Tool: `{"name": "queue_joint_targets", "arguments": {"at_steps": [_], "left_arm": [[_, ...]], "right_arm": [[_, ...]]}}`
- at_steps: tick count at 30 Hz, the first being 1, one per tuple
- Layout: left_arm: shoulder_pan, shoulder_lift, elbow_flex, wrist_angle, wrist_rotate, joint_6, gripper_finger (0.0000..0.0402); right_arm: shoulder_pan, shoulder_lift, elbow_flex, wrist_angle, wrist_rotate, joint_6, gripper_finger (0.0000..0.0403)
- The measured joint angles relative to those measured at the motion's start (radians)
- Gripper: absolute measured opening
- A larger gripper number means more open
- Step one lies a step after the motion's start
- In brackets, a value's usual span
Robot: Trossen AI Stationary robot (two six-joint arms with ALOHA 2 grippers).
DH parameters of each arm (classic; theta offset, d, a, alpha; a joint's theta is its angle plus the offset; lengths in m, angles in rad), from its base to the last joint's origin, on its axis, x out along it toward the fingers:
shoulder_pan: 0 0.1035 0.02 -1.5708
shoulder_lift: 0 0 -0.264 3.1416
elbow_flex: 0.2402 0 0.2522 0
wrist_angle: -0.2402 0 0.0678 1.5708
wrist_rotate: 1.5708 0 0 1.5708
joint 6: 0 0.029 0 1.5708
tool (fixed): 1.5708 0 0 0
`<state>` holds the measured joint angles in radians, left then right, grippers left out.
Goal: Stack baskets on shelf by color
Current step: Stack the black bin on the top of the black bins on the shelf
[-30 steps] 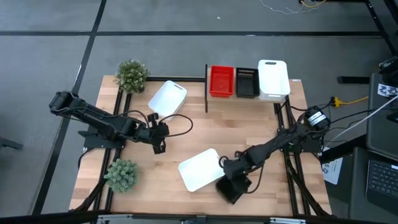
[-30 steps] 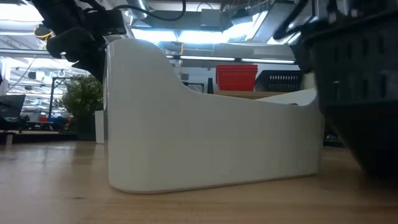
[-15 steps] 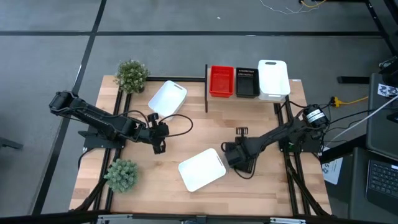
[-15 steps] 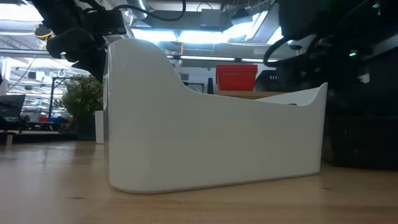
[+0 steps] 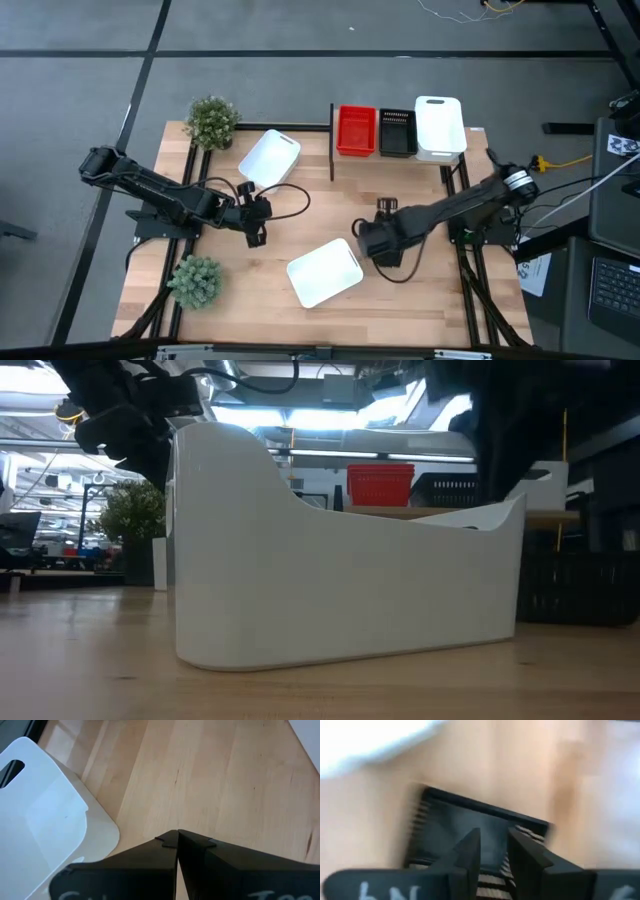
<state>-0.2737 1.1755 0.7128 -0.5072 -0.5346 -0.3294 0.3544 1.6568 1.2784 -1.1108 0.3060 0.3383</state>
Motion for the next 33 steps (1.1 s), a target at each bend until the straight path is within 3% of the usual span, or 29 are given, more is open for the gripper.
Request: {"name": "queue_joint_targets", "arguments": {"at_steps": [3, 10, 16, 33], "left_arm": [[0.0, 0.0, 0.0, 0.0, 0.0, 0.0, 0.0], [0.0, 0.0, -0.006, 0.002, -0.001, 0.0, 0.0], [0.0, 0.0, -0.044, 0.001, 0.0, -0.002, 0.0], [0.0, 0.0, -0.063, 0.014, 0.001, -0.035, 0.0]], "right_arm": [[0.027, -0.025, 0.008, 0.087, -0.104, 0.078, 0.0093], [0.139, -0.016, -0.106, 0.262, -0.119, 0.284, 0.0093], [0.205, -0.016, -0.181, 0.326, 0.003, 0.478, 0.0093], [0.233, -0.016, -0.238, 0.318, 0.007, 0.525, 0.0094]]}}
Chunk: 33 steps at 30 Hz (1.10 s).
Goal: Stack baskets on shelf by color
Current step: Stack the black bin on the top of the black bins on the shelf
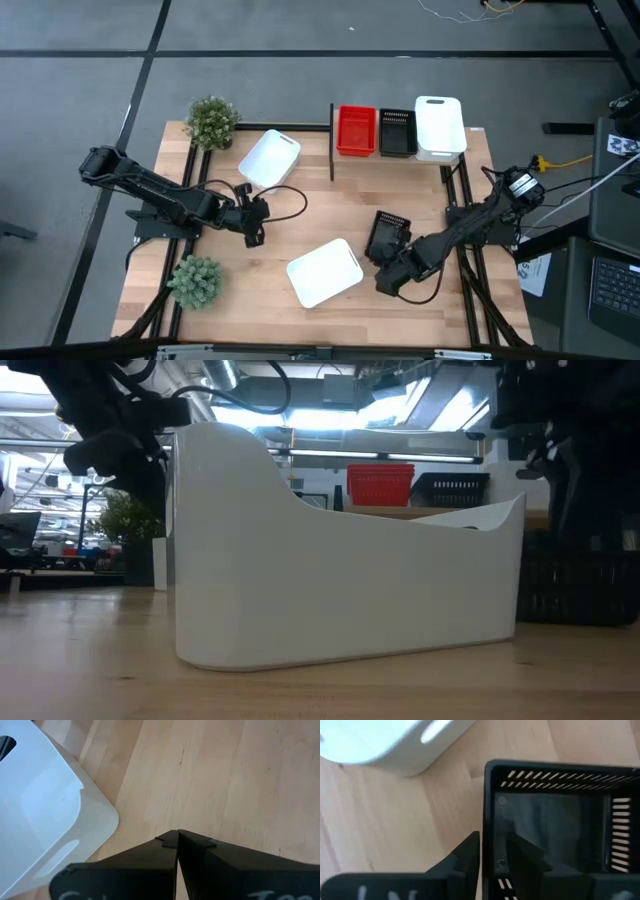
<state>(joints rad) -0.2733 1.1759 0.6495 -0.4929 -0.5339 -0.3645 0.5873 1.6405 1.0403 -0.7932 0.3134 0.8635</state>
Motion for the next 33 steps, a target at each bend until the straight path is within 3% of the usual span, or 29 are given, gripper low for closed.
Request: {"name": "queue_joint_targets", "arguments": {"at_steps": [15, 19, 23, 30, 33], "left_arm": [[0.0, 0.0, 0.0, 0.017, 0.0, 0.006, 0.0], [0.0, 0.0, 0.0, 0.017, 0.0, 0.006, 0.0], [0.0, 0.0, 0.0, 0.017, 0.0, 0.008, 0.0], [0.0, 0.0, 0.0, 0.017, -0.001, 0.008, 0.0], [0.0, 0.0, 0.0, 0.017, -0.001, 0.008, 0.0]], "right_arm": [[0.0, 0.0, -0.18, 0.139, -0.055, 0.117, 0.0091], [0.0, 0.0, -0.176, 0.166, -0.048, 0.151, 0.0037], [0.007, 0.0, -0.113, 0.126, 0.045, 0.146, 0.0005], [0.007, 0.0, 0.124, -0.058, 0.047, -0.005, 0.0002], [0.007, 0.0, 0.254, -0.198, 0.117, -0.089, 0.0001]]}}
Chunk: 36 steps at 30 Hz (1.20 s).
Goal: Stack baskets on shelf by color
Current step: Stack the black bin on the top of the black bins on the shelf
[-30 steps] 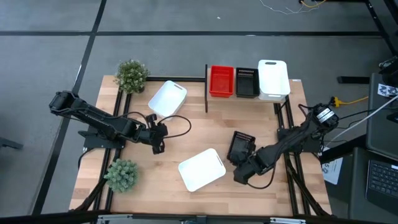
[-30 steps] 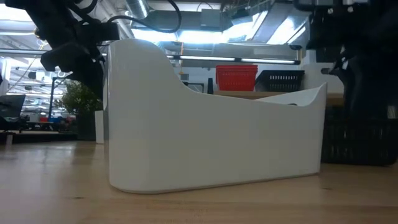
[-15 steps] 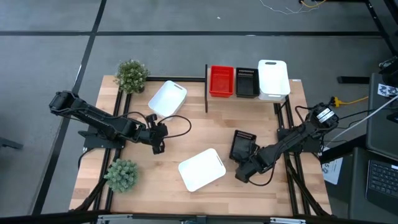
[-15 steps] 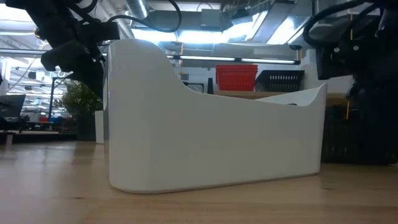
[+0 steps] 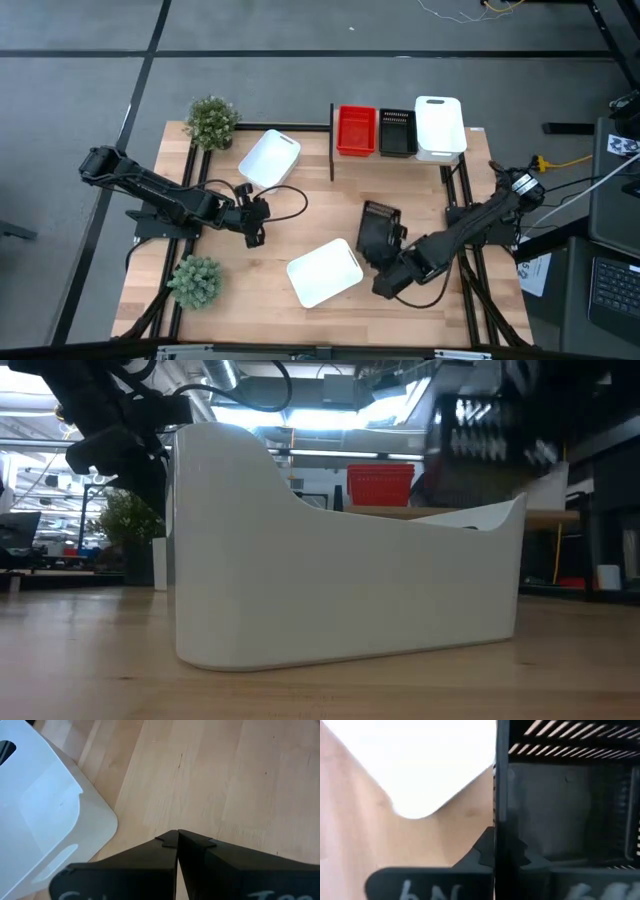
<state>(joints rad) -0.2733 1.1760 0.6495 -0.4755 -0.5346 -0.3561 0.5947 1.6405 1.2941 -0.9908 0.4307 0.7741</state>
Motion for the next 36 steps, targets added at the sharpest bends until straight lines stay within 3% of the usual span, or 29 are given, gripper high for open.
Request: {"name": "queue_joint_targets", "arguments": {"at_steps": [8, 11, 15, 18, 23, 26, 30, 36], "left_arm": [[0.0, 0.0, 0.0, 0.0, 0.0, 0.0, 0.0], [0.0, 0.0, 0.0, 0.0, 0.0, 0.0, 0.0], [0.0, 0.0, 0.0, 0.0, -0.001, 0.001, 0.0], [0.0, 0.0, 0.0, 0.0, -0.001, 0.001, 0.0], [0.0, 0.0, 0.0, 0.0, -0.001, 0.001, 0.0], [0.0, 0.0, 0.0, 0.0, -0.001, 0.001, 0.0], [0.0, 0.0, 0.0, -0.001, -0.001, 0.001, 0.0], [0.0, 0.0, 0.0, -0.001, -0.002, 0.001, 0.0]], "right_arm": [[-0.047, -0.006, 0.24, -0.519, 0.442, -0.054, 0.0001], [-0.113, -0.041, 0.257, -0.56, 0.528, -0.117, 0.0], [-0.266, -0.108, 0.254, -0.559, 0.538, -0.291, 0.0], [-0.417, -0.175, 0.254, -0.512, 0.47, -0.494, 0.0], [-0.706, -0.261, 0.253, -0.317, 0.125, -0.852, 0.0], [-0.841, -0.272, 0.253, -0.246, -0.006, -0.943, 0.0], [-0.94, -0.241, 0.253, -0.257, -0.161, -1.063, 0.0], [-1.002, -0.203, 0.252, -0.318, -0.201, -1.164, 0.0]]}}
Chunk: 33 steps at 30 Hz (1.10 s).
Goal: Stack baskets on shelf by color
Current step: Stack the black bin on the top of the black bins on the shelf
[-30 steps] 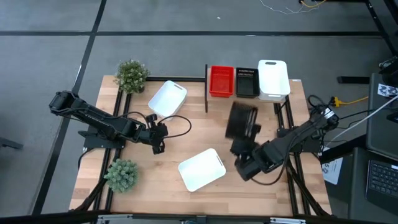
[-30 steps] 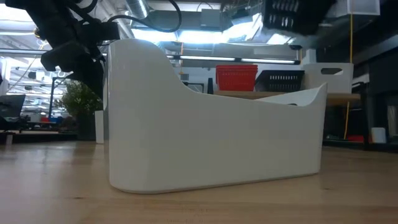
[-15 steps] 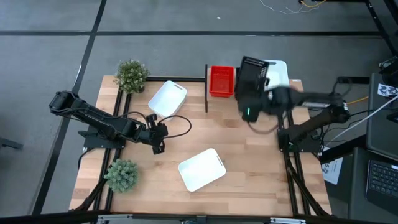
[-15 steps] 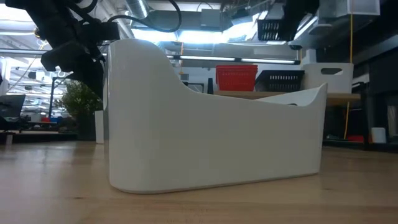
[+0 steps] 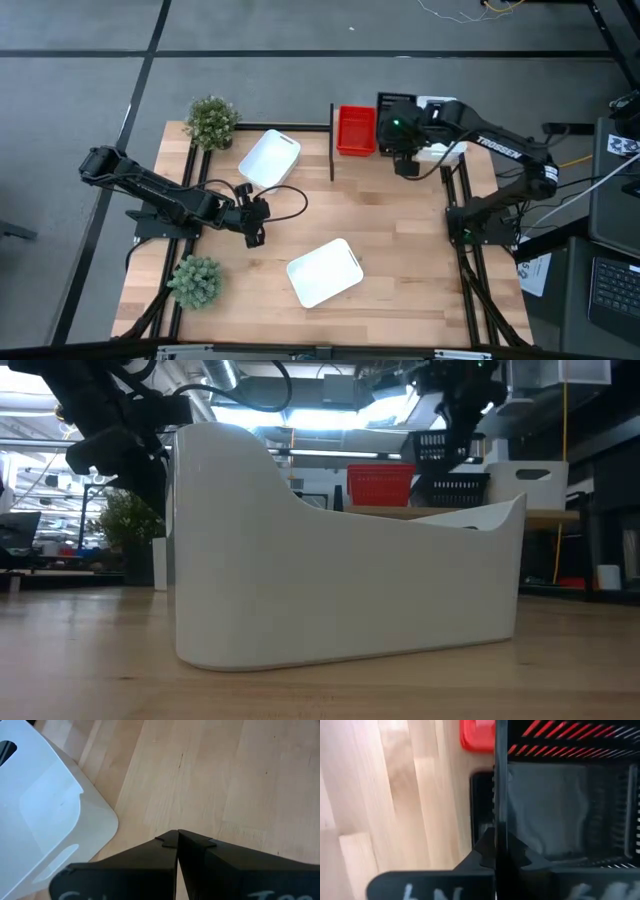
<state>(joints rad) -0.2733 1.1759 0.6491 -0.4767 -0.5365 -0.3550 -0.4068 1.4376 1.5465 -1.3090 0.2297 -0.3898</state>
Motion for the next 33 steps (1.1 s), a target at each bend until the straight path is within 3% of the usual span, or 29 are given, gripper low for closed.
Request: {"name": "queue_joint_targets", "arguments": {"at_steps": [11, 20, 33], "left_arm": [[0.0, 0.0, 0.0, 0.0, -0.002, 0.0, 0.0], [0.0, 0.0, 0.0, 0.0, -0.002, 0.0, 0.0], [0.0, 0.0, 0.0, 0.0, -0.003, 0.002, 0.0]], "right_arm": [[-0.052, 0.011, -0.001, -0.059, -0.07, 0.003, 0.0], [-0.069, 0.013, -0.109, 0.002, -0.075, -0.021, 0.0], [-0.069, 0.013, -0.11, 0.048, -0.087, -0.061, 0.0001]]}}
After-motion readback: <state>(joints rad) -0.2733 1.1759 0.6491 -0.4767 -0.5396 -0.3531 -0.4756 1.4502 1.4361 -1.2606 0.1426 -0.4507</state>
